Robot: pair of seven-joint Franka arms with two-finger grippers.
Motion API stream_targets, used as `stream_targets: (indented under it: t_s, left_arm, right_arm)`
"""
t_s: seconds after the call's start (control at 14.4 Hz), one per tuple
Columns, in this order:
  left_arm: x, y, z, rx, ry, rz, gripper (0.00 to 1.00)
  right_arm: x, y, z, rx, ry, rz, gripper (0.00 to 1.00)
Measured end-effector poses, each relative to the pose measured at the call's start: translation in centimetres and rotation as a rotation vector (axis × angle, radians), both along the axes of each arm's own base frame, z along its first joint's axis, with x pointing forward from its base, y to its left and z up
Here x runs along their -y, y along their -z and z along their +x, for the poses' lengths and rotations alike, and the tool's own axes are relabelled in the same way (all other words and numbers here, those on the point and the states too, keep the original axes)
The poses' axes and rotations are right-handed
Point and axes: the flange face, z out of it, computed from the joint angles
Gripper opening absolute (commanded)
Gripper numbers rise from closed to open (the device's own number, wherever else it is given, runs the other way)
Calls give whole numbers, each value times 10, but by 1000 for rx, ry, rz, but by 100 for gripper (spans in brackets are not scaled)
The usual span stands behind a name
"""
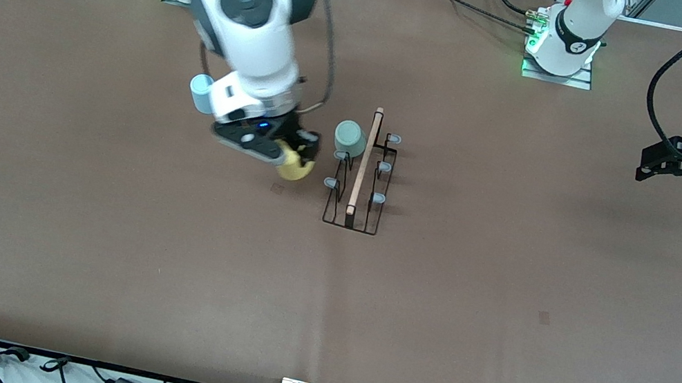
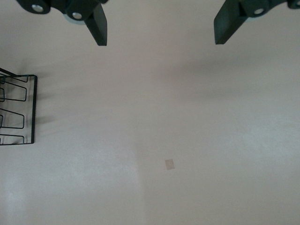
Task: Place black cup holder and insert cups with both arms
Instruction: 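Lower the yellow cup onto a rack peg beside the teal cup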
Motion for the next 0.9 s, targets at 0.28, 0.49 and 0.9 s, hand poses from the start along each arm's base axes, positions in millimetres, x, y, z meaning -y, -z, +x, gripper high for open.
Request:
stream_targets:
  t_s: [0.28,0.49,0.9]
  left_arm:
    - [0,0,0,0,0,0,100]
    - [0,1,1,-1,0,0,100]
    - [0,2,2,-4,0,-1,100]
  right_arm:
    - [-32,19,0,14,23,57,8]
    - [-31,42,12,39,26,71,8]
    - [-36,73,17,36,20,72,97]
